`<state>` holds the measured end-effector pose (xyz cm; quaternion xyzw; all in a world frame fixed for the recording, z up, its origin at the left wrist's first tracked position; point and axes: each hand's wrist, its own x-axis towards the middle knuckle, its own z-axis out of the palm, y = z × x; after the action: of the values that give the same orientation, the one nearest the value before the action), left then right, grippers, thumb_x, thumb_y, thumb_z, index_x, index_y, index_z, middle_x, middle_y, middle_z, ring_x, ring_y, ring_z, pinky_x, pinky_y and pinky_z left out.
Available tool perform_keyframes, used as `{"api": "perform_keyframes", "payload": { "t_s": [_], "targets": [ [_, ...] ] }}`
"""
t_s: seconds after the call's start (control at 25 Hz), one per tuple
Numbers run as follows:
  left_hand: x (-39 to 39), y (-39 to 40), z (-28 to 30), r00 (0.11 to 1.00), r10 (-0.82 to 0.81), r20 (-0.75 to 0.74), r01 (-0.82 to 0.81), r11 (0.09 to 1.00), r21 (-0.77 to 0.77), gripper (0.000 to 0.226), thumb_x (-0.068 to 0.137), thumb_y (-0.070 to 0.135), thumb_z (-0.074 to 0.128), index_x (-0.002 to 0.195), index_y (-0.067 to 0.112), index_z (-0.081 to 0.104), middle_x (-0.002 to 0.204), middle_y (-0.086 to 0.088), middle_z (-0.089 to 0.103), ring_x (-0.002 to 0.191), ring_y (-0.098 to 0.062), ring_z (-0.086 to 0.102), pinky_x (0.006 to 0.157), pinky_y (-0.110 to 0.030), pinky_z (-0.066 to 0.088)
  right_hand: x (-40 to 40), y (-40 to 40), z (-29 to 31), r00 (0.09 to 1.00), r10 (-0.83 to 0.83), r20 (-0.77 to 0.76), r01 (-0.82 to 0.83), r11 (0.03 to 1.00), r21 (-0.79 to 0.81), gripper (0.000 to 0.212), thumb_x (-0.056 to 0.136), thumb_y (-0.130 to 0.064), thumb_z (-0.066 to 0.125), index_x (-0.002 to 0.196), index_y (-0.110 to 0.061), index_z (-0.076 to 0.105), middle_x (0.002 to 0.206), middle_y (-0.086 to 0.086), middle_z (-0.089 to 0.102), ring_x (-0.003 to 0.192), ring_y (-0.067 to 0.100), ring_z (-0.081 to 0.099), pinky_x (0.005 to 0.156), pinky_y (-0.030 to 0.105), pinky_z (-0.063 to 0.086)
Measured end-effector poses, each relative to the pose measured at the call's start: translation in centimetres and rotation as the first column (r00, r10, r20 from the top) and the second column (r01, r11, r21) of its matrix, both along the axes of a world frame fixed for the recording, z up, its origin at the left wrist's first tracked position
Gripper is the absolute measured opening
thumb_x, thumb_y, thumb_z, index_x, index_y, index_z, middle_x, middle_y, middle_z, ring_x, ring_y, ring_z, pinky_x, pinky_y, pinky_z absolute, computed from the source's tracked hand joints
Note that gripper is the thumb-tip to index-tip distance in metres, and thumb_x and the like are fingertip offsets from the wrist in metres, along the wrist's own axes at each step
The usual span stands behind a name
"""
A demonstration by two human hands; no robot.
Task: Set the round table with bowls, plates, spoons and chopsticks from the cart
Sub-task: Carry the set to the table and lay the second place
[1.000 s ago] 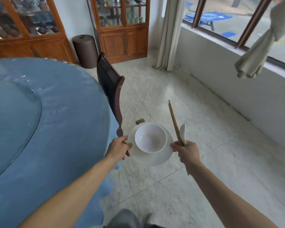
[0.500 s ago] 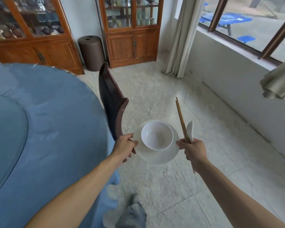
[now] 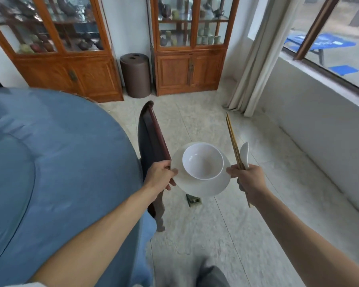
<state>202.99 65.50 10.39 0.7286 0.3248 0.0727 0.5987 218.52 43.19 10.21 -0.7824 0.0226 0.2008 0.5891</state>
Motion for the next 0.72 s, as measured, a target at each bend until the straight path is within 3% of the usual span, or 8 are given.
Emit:
{"api": "perform_keyframes", "payload": {
  "t_s": [0.32, 0.52, 0.72],
  "targets": [
    [6.7, 6.0, -0.4, 0.969, 0.248, -0.017, -0.248, 0.969, -0.006, 0.027, 0.092, 0.007, 0.061, 0.092, 0.033, 0.068, 0.067, 0.0, 0.07, 0.053, -0.013, 0.063, 0.044, -0.028, 0.049, 11.2, 10.7, 0.0, 0.966, 0.258, 0.004, -0.258, 0.966, 0.009, 0.006, 0.075, -0.003, 0.077, 0.075, -0.003, 0.071, 0.059, 0.006, 0.06, 0.035, 0.009, 0.036, 0.034, 0.021, 0.03],
    [9.8, 8.2, -0.2, 0.895, 0.438, -0.083, -0.441, 0.897, -0.015, 0.022, 0.092, 0.007, 0.062, 0.098, 0.027, 0.068, 0.079, -0.005, 0.073, 0.057, -0.015, 0.065, 0.049, -0.026, 0.052, 17.4, 17.2, 1.1, 0.883, 0.469, 0.002, -0.468, 0.883, -0.041, 0.006, 0.076, -0.005, 0.077, 0.075, -0.006, 0.071, 0.063, 0.008, 0.063, 0.038, 0.011, 0.037, 0.036, 0.022, 0.031],
    [10.2, 10.3, -0.1, 0.782, 0.611, -0.123, -0.619, 0.784, -0.048, 0.018, 0.09, 0.006, 0.062, 0.098, 0.017, 0.074, 0.068, -0.002, 0.071, 0.051, -0.013, 0.063, 0.045, -0.024, 0.049, 20.1, 24.7, 1.9, 0.751, 0.66, 0.006, -0.657, 0.749, -0.088, 0.008, 0.077, -0.006, 0.077, 0.072, -0.008, 0.071, 0.064, 0.007, 0.064, 0.043, 0.015, 0.039, 0.041, 0.025, 0.032]
  ]
}}
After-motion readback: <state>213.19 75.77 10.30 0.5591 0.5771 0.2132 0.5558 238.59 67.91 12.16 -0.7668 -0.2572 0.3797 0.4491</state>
